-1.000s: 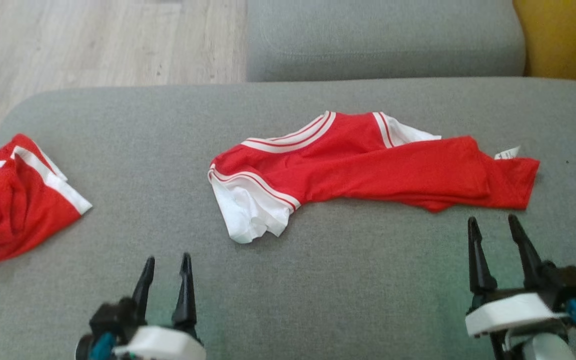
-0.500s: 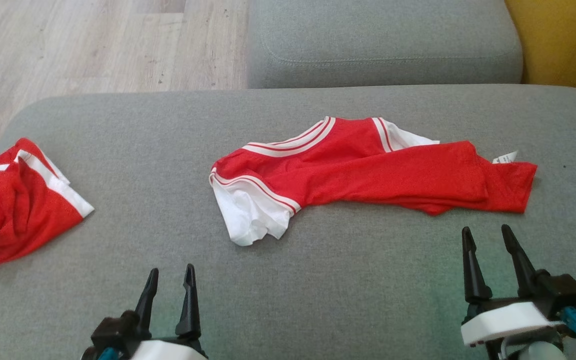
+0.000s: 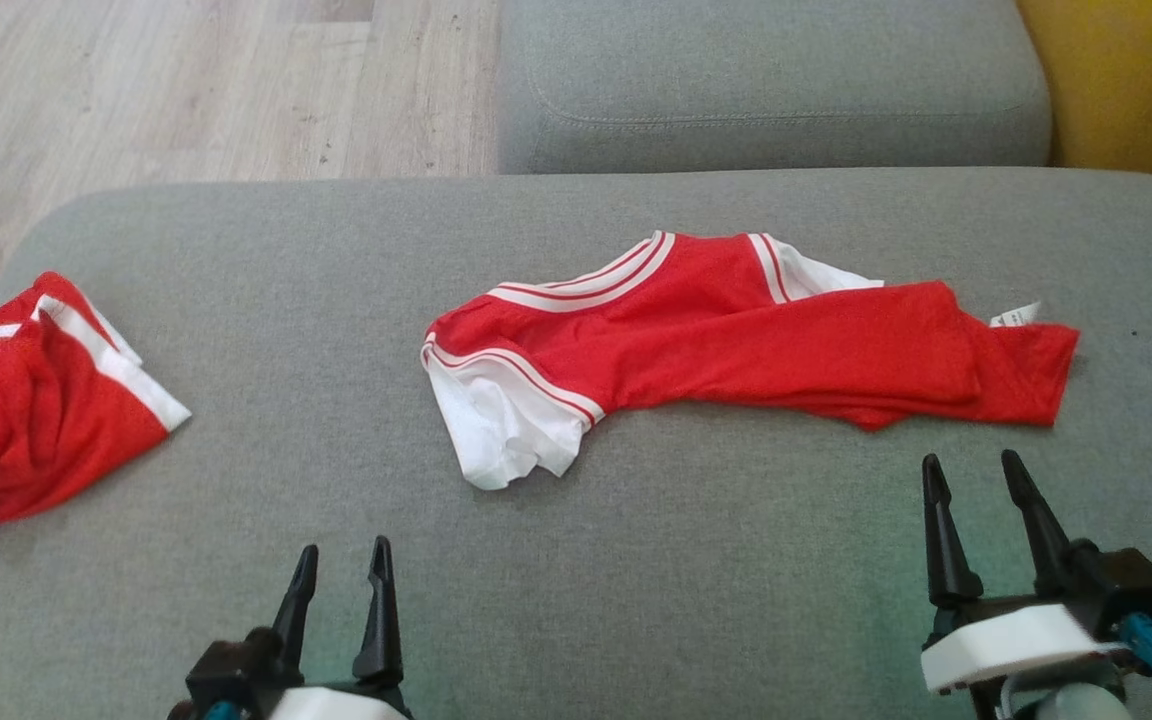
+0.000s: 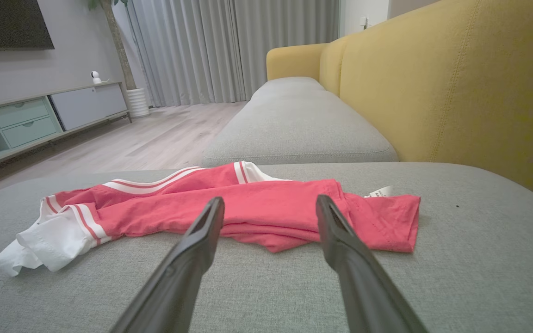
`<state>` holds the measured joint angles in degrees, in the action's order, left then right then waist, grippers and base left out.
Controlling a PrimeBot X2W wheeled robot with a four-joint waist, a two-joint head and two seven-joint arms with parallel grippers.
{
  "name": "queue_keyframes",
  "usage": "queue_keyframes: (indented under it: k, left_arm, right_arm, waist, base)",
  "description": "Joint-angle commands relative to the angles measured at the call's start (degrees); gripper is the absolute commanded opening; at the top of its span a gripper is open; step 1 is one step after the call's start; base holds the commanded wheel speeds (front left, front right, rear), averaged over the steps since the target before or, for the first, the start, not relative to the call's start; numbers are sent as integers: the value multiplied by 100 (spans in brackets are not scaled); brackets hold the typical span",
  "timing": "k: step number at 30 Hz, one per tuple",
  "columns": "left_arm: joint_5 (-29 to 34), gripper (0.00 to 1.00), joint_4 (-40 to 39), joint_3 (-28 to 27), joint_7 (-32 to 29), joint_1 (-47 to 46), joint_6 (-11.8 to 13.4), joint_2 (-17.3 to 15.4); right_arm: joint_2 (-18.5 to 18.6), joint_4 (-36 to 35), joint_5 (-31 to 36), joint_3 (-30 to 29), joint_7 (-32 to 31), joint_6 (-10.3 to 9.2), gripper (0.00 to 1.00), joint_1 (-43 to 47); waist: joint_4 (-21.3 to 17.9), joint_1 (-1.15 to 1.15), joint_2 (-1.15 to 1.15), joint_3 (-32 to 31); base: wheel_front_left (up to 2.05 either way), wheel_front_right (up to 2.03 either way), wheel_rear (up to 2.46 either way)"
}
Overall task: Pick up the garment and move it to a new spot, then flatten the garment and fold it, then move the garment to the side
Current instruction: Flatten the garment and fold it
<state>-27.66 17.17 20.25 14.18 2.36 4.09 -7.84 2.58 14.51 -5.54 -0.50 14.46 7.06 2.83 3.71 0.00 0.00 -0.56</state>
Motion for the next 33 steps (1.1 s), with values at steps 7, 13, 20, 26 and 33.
queue_keyframes:
  k: [7, 13, 20, 26, 33]
  left_arm:
    - [191, 100, -209, -12, -50, -357, 30, -27]
    - [433, 100, 18, 477, -280, -969, -211, 117]
    - [423, 100, 1023, 794, -467, -1819, -413, 353]
    - [316, 100, 1962, 712, -254, -2421, -345, 430]
    - [133, 48, 2489, 585, -33, -2777, -279, 470]
  right_arm:
    - [30, -221, 72, 79, 53, 43, 100, -249]
    - [30, -305, 192, 52, 53, 43, 100, -459]
    - [30, -478, 303, 114, 53, 43, 100, -876]
    - [30, -570, 313, 53, 53, 43, 100, -1060]
    - [30, -591, 323, -100, 54, 43, 100, -1074]
  waist:
    - [31, 0, 0, 178]
    - [1, 0, 0, 476]
    - [-269, 0, 0, 958]
    - [-513, 0, 0, 1315]
    - [-580, 0, 0, 1455]
  base:
    - [0, 0, 0]
    - [0, 0, 0]
    - [0, 0, 0]
    - [0, 0, 0]
    - [0, 0, 0]
